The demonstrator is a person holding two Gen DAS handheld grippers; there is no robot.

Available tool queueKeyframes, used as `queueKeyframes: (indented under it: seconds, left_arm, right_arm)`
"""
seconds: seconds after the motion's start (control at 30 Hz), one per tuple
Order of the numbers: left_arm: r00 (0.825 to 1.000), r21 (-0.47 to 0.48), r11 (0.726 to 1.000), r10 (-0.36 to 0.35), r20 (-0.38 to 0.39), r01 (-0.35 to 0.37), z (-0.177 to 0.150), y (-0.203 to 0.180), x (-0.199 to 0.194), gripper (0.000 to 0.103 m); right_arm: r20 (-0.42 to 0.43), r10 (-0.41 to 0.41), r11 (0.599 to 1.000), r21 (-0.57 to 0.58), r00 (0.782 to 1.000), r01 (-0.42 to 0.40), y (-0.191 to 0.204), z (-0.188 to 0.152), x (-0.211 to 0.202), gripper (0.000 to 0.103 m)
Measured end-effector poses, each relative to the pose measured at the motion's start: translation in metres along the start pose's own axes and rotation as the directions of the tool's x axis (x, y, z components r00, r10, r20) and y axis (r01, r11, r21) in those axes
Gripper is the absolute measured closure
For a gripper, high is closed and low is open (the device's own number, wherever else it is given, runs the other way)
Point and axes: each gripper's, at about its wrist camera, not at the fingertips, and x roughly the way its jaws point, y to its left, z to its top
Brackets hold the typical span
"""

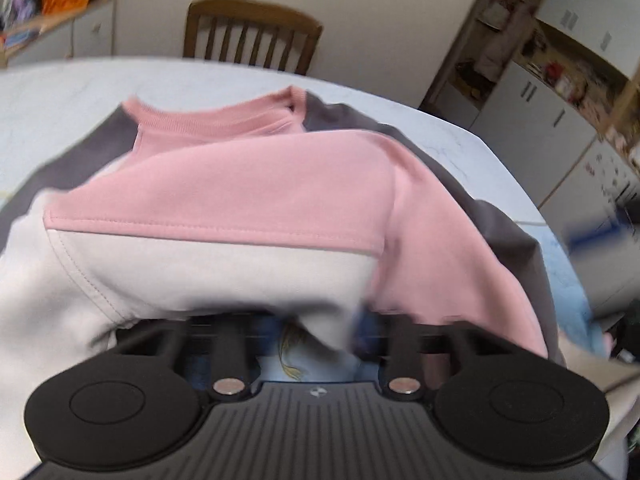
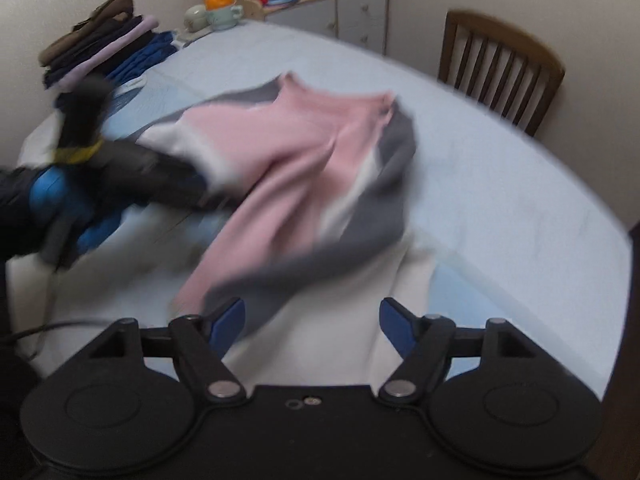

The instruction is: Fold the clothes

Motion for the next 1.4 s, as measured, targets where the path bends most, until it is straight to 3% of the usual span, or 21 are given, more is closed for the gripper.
queueKeyframes:
  seconds: [0.13, 0.3, 0.4, 0.57, 0.73, 0.87, 0.97, 1.03, 1.17, 1.2, 1.27, 1.3, 1.33, 1.4]
  left_arm:
    - [0.999, 0.004, 0.999, 0.038, 0.023, -0.038, 0.001, -0.005, -0.009, 0.095]
    - [0.990, -0.008, 0.993, 0.120, 0.068, -0.120, -0.001, 0.013, -0.041, 0.097]
    - [0.985, -0.018, 0.988, 0.157, 0.066, -0.157, -0.004, 0.034, -0.063, 0.097]
    - [0.969, -0.006, 0.970, 0.244, 0.043, -0.244, -0.016, 0.069, -0.104, 0.097]
    - [0.936, -0.024, 0.936, 0.352, 0.022, -0.352, -0.028, 0.102, -0.135, 0.097]
    - [0.903, -0.030, 0.903, 0.429, 0.002, -0.428, -0.031, 0.119, -0.148, 0.097]
    - [0.893, -0.038, 0.892, 0.450, -0.023, -0.451, -0.034, 0.127, -0.153, 0.097]
    - [0.894, -0.036, 0.894, 0.446, -0.041, -0.447, -0.036, 0.129, -0.153, 0.097]
    - [0.920, 0.009, 0.923, 0.385, -0.080, -0.385, -0.039, 0.124, -0.149, 0.095]
    - [0.924, 0.030, 0.929, 0.369, -0.103, -0.368, -0.040, 0.122, -0.147, 0.091]
    - [0.933, 0.081, 0.947, 0.321, -0.160, -0.311, -0.044, 0.113, -0.146, 0.070]
    - [0.939, 0.103, 0.957, 0.286, -0.188, -0.271, -0.046, 0.108, -0.147, 0.046]
    - [0.947, 0.133, 0.967, 0.241, -0.213, -0.216, -0.050, 0.101, -0.150, 0.030]
    - [0.949, 0.195, 0.971, 0.188, -0.253, -0.140, -0.058, 0.083, -0.155, 0.028]
  right_arm:
    - [-0.056, 0.044, 0.998, 0.047, 0.997, -0.041, 0.020, -0.032, -0.003, 0.000]
    - [-0.112, -0.054, 0.998, 0.013, 0.992, 0.056, 0.035, -0.051, 0.012, 0.000]
    - [-0.080, -0.081, 0.996, 0.037, 0.993, 0.084, 0.022, -0.051, -0.002, 0.000]
    - [0.018, -0.198, 0.971, 0.140, 0.980, 0.194, -0.031, -0.033, -0.041, 0.000]
    - [0.071, -0.342, 0.915, 0.250, 0.937, 0.315, -0.101, -0.006, -0.053, 0.000]
    - [0.022, -0.475, 0.858, 0.233, 0.880, 0.457, -0.143, 0.018, -0.020, 0.000]
    - [-0.043, -0.539, 0.816, 0.223, 0.841, 0.534, -0.173, 0.025, 0.019, 0.000]
    - [-0.077, -0.535, 0.810, 0.238, 0.841, 0.537, -0.182, 0.025, 0.040, 0.000]
    - [-0.082, -0.492, 0.832, 0.249, 0.867, 0.496, -0.187, 0.023, 0.041, 0.000]
    - [-0.076, -0.484, 0.838, 0.245, 0.872, 0.487, -0.188, 0.021, 0.035, 0.000]
    - [-0.048, -0.471, 0.854, 0.226, 0.881, 0.469, -0.181, 0.019, 0.020, 0.000]
    - [-0.032, -0.466, 0.861, 0.215, 0.884, 0.461, -0.177, 0.020, 0.011, 0.000]
    - [-0.016, -0.460, 0.868, 0.203, 0.888, 0.453, -0.172, 0.020, 0.003, 0.000]
    - [0.025, -0.469, 0.874, 0.161, 0.883, 0.459, -0.163, 0.019, -0.013, 0.000]
